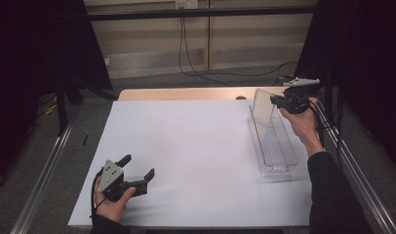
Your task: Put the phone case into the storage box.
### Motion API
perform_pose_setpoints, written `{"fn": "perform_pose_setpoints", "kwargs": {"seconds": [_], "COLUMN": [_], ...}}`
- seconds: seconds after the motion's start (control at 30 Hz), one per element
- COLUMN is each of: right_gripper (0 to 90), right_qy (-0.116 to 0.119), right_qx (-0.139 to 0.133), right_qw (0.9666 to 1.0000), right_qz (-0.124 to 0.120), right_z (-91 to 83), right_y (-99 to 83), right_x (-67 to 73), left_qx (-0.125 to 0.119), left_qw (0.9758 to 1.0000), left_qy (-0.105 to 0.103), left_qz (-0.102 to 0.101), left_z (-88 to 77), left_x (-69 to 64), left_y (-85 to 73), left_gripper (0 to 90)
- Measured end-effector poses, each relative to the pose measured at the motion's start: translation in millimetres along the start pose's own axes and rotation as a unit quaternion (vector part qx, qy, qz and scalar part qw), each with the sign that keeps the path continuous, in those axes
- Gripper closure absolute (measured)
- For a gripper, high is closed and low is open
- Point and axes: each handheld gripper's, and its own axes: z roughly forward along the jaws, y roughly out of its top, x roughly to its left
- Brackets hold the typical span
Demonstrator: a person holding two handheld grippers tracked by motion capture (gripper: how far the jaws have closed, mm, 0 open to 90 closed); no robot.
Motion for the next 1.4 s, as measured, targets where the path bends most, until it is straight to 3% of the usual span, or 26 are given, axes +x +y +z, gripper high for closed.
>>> {"fn": "perform_pose_setpoints", "kwargs": {"seconds": [0.33, 0.47, 0.57, 1.17, 1.4], "right_gripper": [82.5, 82.3, 83.1, 84.4, 83.2], "right_qy": [0.021, 0.011, 0.001, -0.03, -0.022], "right_qx": [0.041, 0.058, 0.063, 0.03, 0.036], "right_qw": [0.9989, 0.9983, 0.998, 0.999, 0.9988], "right_qz": [-0.004, -0.003, 0.0, 0.014, 0.026], "right_z": [2.5, 2.9, 4.3, 19.4, 18.8], "right_y": [9.0, 11.6, 11.1, 11.5, 8.1], "right_x": [-10.3, -10.0, -11.1, -8.8, -17.6], "left_qx": [0.003, 0.003, 0.005, 0.006, 0.007], "left_qw": [1.0, 1.0, 0.9999, 0.9998, 0.9998], "left_qy": [0.0, 0.0, 0.001, 0.0, 0.001], "left_qz": [0.008, 0.006, 0.016, 0.019, 0.018], "left_z": [1.2, 1.5, 1.4, 2.4, 2.9], "left_x": [-1.6, -2.0, -2.2, -2.3, -2.5], "left_y": [0.1, 0.0, 0.5, 0.5, 0.4], "left_gripper": [4.3, 4.3, 4.3, 4.3, 4.3]}}
